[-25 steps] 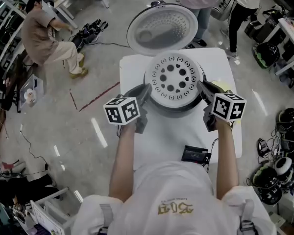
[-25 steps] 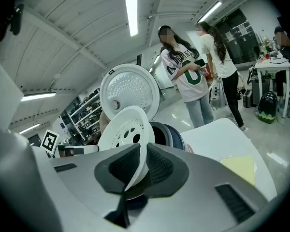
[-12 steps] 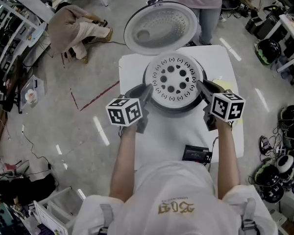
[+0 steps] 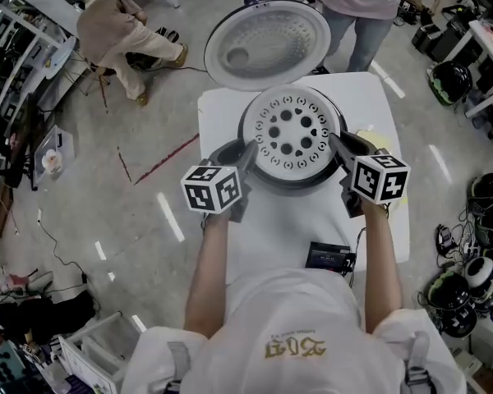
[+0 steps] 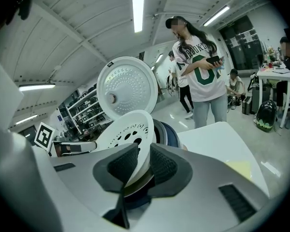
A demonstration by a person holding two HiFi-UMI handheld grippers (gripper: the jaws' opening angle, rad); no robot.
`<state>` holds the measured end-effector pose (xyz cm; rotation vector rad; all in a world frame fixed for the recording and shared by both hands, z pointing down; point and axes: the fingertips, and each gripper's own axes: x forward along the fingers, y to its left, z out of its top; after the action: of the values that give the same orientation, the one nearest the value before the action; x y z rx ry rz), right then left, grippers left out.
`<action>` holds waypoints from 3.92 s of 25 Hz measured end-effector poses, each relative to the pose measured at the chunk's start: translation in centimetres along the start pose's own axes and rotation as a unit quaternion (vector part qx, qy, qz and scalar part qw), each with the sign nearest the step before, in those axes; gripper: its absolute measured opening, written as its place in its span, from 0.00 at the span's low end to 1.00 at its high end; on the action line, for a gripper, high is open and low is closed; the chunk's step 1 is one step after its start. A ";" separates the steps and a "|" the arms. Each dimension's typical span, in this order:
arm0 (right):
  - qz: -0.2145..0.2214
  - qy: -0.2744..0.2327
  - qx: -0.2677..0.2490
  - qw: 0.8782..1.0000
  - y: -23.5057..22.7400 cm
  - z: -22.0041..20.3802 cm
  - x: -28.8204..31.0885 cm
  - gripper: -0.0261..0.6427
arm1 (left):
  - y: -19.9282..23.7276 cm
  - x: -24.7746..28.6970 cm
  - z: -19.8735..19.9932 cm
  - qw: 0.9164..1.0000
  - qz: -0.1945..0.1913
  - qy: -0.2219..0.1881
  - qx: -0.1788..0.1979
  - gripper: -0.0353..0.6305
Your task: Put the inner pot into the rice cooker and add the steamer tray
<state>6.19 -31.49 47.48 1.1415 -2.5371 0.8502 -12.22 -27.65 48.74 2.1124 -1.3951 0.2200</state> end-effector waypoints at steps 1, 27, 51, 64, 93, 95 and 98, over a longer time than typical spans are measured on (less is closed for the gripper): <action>-0.002 0.000 -0.004 1.000 0.1 0.0 0.0 0.16 | 0.1 0.0 0.0 1.000 0.002 0.001 0.003 0.22; -0.081 -0.047 -0.081 0.992 -0.1 0.5 -1.5 0.25 | 0.0 -0.2 -0.3 0.992 0.084 -0.012 0.093 0.47; -0.036 -0.091 0.009 0.995 7.2 -4.0 -7.6 0.06 | -3.8 -7.4 -3.3 0.997 0.023 -0.044 0.051 0.08; -0.074 -0.103 -0.038 0.991 10.5 -7.1 -10.5 0.06 | -5.0 -11.5 -5.3 0.997 0.008 -0.051 0.055 0.08; -0.082 -0.092 -0.047 0.991 10.9 -7.2 -10.1 0.06 | -4.8 -11.7 -5.3 0.998 -0.004 -0.045 0.043 0.08; -0.083 -0.092 -0.046 0.991 10.7 -7.3 -10.0 0.06 | -4.8 -11.5 -5.4 0.998 -0.004 -0.045 0.042 0.08; -0.082 -0.092 -0.044 0.991 10.2 -7.7 -10.6 0.06 | -5.3 -11.4 -5.9 0.998 -0.004 -0.045 0.042 0.08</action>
<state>5.49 -15.10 44.98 1.4375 -2.5481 0.6133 -11.44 -14.02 46.44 2.2209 -1.4509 0.1859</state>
